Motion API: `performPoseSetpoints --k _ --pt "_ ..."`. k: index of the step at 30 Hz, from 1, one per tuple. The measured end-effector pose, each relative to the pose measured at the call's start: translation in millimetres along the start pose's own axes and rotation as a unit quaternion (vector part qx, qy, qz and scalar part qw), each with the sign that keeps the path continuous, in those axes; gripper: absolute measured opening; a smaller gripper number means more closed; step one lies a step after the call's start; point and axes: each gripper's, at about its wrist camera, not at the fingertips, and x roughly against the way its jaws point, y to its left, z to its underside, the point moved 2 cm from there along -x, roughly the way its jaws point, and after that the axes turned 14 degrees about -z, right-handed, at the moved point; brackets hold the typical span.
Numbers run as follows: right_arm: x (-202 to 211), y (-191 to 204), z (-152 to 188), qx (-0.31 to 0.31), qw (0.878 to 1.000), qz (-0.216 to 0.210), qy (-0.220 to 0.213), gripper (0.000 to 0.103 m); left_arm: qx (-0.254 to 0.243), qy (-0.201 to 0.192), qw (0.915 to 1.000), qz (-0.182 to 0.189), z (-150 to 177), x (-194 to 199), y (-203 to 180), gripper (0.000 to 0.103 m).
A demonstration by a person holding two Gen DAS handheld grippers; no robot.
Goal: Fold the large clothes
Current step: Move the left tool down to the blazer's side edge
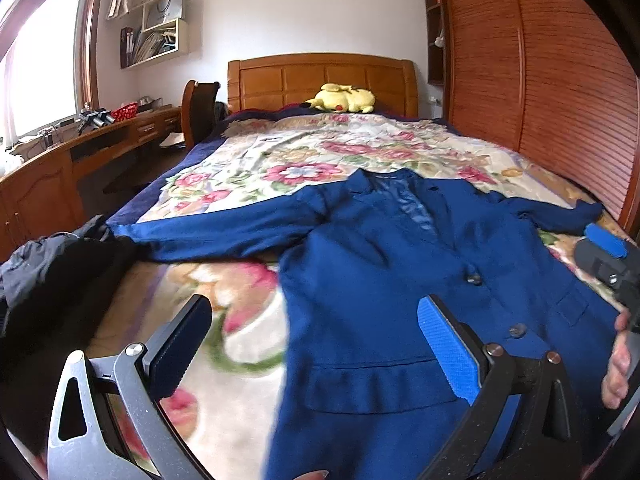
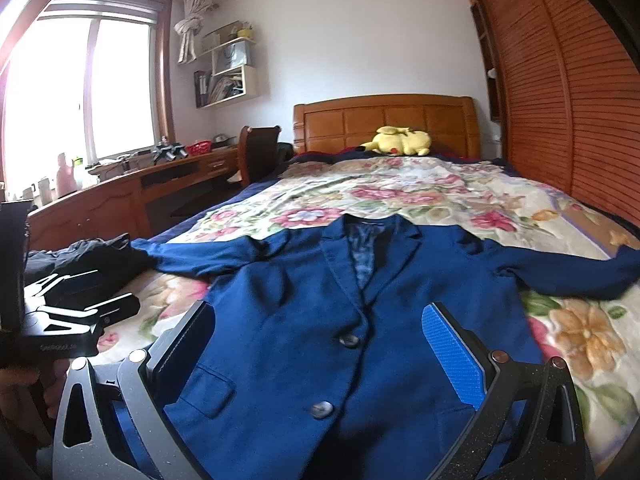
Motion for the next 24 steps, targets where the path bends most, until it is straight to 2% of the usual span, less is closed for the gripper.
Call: performPoseSetpoints --k 3,13,18,24 --pt "-5.9 2.8 -3.8 0.007 1.000 -0.006 0.004 0.103 -0.008 0.013 0.9998 -0.015 -4.3 -14.6 14.9 0.103" --pt "-35.0 -1.4 -18.8 0.016 0.998 -0.040 0.037 0.103 -0.004 0.059 0.9981 -0.013 -18.7 -66.0 52.5 0.103" --pt "-55.7 -3.1 -30.5 0.053 0.996 -0.036 0.056 0.103 -0.008 0.069 0.9972 -0.027 -24.9 -91.1 60.9 0.103" --pt "-87.8 -9.1 -38.5 0.069 0.993 -0.049 0.083 0.103 -0.002 0.090 0.9953 -0.035 -32.2 -130.7 71.1 0.103"
